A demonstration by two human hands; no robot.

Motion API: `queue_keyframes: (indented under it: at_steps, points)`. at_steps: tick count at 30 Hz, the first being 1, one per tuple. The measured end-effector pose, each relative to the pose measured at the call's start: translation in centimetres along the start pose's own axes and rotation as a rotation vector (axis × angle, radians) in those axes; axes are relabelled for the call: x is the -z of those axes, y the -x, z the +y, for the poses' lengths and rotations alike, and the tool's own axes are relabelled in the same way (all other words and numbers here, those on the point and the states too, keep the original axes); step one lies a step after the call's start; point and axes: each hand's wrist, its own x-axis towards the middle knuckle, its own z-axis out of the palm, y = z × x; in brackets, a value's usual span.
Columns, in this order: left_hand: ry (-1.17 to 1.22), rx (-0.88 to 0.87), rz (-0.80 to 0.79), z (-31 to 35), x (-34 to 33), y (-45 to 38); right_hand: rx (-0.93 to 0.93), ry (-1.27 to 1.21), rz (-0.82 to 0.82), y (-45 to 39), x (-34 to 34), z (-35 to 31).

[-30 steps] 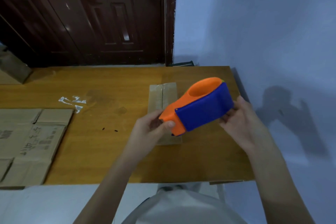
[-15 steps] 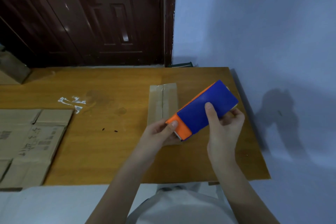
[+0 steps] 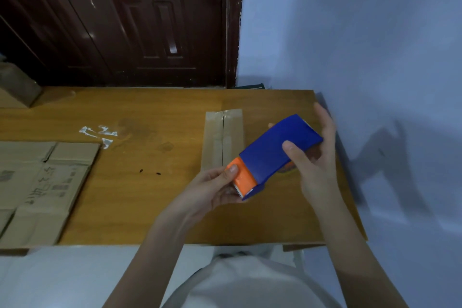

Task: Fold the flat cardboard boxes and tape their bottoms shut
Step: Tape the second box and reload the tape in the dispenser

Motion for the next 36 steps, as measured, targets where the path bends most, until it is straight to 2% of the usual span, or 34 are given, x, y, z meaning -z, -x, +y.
queue_keyframes:
  at_steps: [2,10,12,15,17,22,27,31,36]
  points:
    - [-0.021,0.032,-0.02,0.2,0.2,0.2,-0.026,0.034,-0.056,0.0,0.5,-0.1]
    - [0.023,0.05,0.017,0.3,-0.4,0.4,0.054,0.051,-0.095,0.9,-0.6,2.2]
    - [0.035,0.048,0.031,0.2,-0.6,0.5,0.073,0.026,-0.058,1.1,-0.9,2.6]
    - [0.084,0.04,0.088,0.3,-1.1,0.6,0.1,-0.032,0.084,1.0,-1.5,3.0]
    - [0.13,0.042,0.131,0.5,-1.5,0.6,0.154,0.042,0.104,0.8,-1.8,3.2]
    - [0.138,0.063,0.119,0.4,-1.2,1.2,0.162,0.218,-0.063,0.5,-1.4,3.4]
    - [-0.005,0.078,0.064,0.6,0.5,2.7,0.103,0.149,-0.206,0.6,-1.5,3.5]
    - [-0.098,0.072,0.054,0.5,1.4,3.6,0.101,0.084,-0.111,1.2,-2.7,3.8]
    - [0.01,0.018,0.085,0.6,1.1,4.0,0.05,-0.003,-0.026,1.4,-4.3,3.8]
